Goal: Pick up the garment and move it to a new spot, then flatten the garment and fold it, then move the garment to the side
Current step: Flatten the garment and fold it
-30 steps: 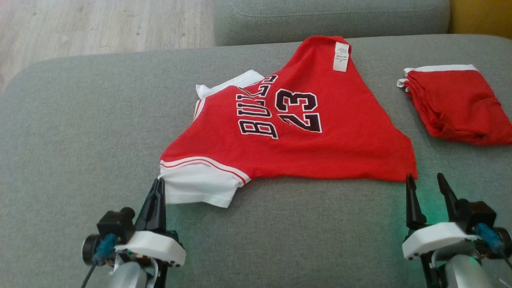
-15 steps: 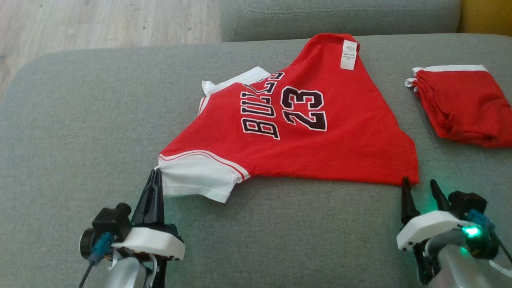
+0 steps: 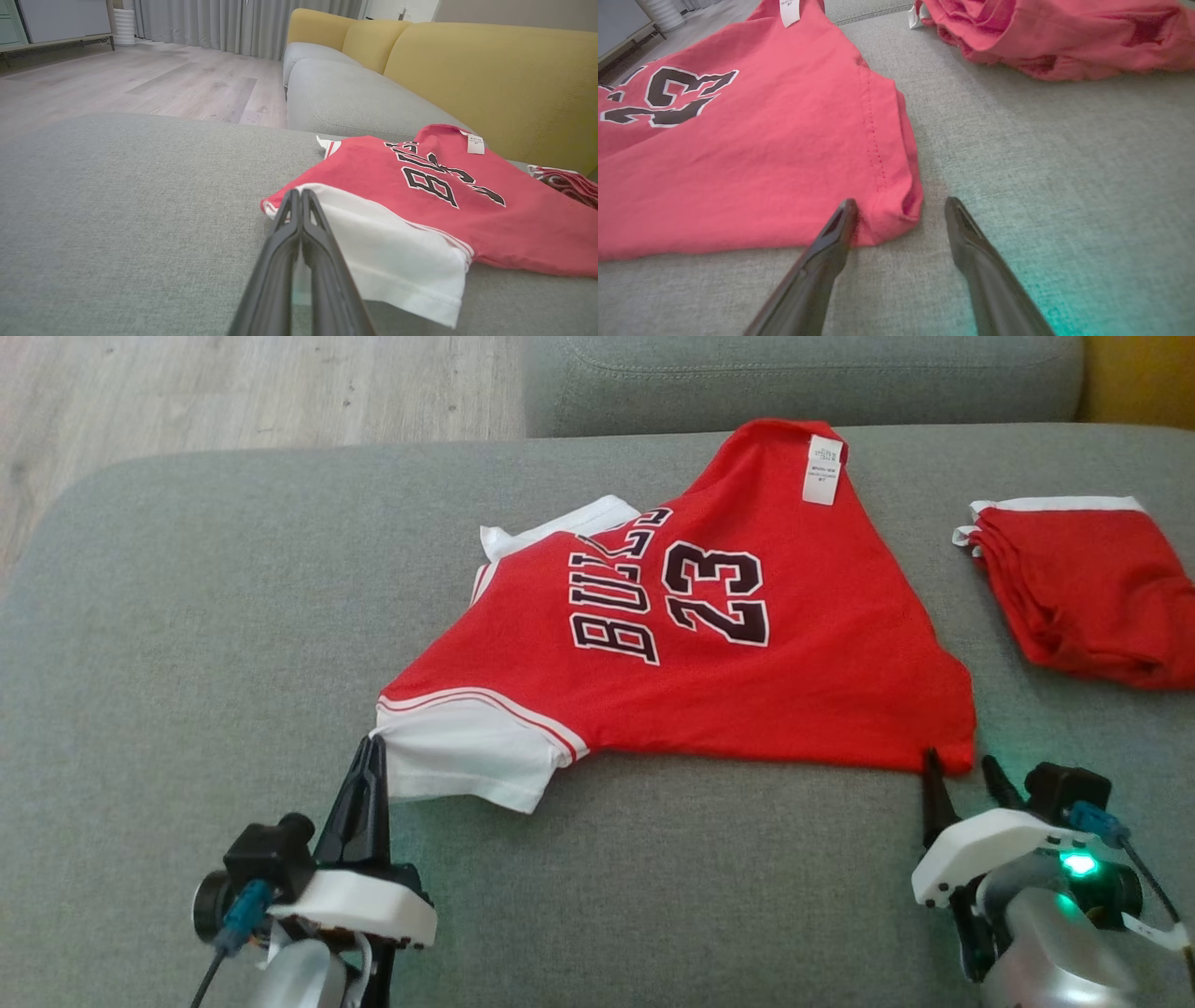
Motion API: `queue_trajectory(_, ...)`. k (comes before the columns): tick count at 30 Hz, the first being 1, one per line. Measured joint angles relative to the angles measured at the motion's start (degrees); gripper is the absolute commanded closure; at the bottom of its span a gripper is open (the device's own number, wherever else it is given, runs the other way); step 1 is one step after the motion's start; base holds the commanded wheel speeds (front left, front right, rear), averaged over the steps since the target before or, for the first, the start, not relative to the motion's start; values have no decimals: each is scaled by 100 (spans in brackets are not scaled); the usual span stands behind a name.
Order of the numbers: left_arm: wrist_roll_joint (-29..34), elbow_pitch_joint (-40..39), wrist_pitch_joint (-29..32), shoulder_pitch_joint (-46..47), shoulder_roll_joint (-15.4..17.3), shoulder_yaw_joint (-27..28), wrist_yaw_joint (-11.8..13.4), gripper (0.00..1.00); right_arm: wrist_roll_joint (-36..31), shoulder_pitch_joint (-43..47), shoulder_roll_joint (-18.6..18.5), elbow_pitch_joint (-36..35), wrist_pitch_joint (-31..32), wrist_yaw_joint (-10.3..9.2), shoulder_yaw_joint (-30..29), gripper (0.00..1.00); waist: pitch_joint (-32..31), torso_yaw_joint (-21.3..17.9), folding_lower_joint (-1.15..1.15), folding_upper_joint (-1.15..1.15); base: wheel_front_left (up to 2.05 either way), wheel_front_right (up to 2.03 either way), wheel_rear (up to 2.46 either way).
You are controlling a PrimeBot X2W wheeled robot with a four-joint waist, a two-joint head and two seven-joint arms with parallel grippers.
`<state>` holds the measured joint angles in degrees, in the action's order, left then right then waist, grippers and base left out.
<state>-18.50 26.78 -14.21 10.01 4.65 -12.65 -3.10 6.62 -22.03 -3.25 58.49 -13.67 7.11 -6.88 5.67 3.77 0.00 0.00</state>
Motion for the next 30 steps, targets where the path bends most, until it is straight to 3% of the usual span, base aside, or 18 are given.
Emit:
queue_trajectory(1, 0, 0, 0, 0, 0, 1, 0, 100, 3, -24, -4, 58, -4, -1, 36, 100, -6, -2, 0, 0, 0, 0, 0)
queue_trajectory(7, 41, -69, 0, -8, -7, 107, 15, 100, 391, -181, -21, 242, -29, 0, 390, 100, -81, -36, 0, 0, 0, 0, 0)
queue_trajectory(11, 44, -327, -1, -84, -2, 203, 2, 100, 706, -179, 10, -153, -51, 0, 723, 100, -179, -118, 0, 0, 0, 0, 0)
queue_trajectory(16, 187, -1076, -8, -64, 26, 486, 51, 100, 938, -181, 12, -1789, -55, 0, 889, 100, -328, -244, 0, 0, 0, 0, 0)
queue_trajectory(21, 214, -1927, -23, 276, 55, 740, -49, 100, 726, -172, 13, -3249, -70, 0, 969, 100, -510, -328, 0, 0, 0, 0, 0)
queue_trajectory(30, 42, -3357, 57, 1036, 67, 1107, -44, 100, 481, -179, -154, -4924, -78, 0, 1304, 100, -758, -414, 0, 0, 0, 0, 0)
